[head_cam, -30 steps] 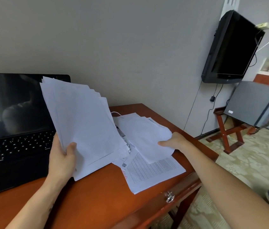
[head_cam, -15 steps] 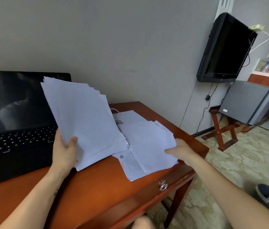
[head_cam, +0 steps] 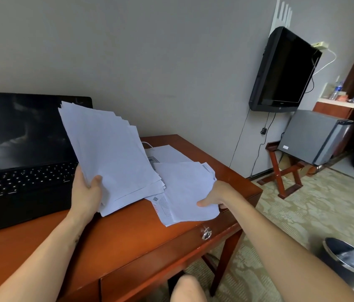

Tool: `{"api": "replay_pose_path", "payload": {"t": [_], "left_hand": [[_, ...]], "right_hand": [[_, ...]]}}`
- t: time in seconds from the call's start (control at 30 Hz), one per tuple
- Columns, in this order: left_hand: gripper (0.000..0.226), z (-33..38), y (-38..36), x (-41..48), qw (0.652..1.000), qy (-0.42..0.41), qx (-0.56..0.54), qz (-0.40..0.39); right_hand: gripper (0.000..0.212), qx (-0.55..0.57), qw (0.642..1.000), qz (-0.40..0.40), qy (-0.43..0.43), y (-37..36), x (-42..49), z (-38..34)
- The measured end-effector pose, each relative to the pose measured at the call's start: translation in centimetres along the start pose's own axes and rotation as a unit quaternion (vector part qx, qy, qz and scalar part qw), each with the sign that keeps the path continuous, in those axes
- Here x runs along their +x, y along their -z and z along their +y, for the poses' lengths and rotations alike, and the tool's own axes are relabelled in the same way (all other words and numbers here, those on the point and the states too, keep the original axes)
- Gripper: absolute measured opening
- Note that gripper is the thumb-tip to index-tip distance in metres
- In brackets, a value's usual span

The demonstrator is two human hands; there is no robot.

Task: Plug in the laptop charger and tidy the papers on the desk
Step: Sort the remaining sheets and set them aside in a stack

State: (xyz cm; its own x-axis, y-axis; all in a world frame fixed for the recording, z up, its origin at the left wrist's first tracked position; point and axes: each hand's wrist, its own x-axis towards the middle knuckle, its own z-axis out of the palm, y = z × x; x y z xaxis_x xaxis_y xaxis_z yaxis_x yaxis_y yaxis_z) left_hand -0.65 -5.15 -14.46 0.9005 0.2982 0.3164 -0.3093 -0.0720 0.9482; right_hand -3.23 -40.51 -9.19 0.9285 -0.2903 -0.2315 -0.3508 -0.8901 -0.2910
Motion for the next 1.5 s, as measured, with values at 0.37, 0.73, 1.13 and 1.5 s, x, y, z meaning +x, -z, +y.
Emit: {"api": "replay_pose_path", "payload": {"t": [0.37, 0.73, 1.13, 1.5], "left_hand": [[0.058, 0.2, 0.0, 0.0, 1.000, -0.006, 0.000, -0.010], [0.056, 0.3, -0.1, -0.2, 1.000, -0.004, 0.001, -0.029], [0.054, 0.7, -1.0, -0.6, 0.997, 0.014, -0.013, -0.076], [0.053, 0.5, -0.8, -0.6, 0.994, 0.034, -0.007, -0.102]], "right_hand": [[0.021, 0.451, 0.889, 0.043, -0.064, -0.1, -0.3, 2.6], [0.033, 0.416, 0.904, 0.029, -0.092, 2.4, -0.5, 6.6], [0.011, 0.357, 0.933, 0.004, -0.053, 1.1, -0.5, 6.1], [0.025, 0.516, 0.851, 0.099, -0.016, 3.3, -1.4, 7.9]]}}
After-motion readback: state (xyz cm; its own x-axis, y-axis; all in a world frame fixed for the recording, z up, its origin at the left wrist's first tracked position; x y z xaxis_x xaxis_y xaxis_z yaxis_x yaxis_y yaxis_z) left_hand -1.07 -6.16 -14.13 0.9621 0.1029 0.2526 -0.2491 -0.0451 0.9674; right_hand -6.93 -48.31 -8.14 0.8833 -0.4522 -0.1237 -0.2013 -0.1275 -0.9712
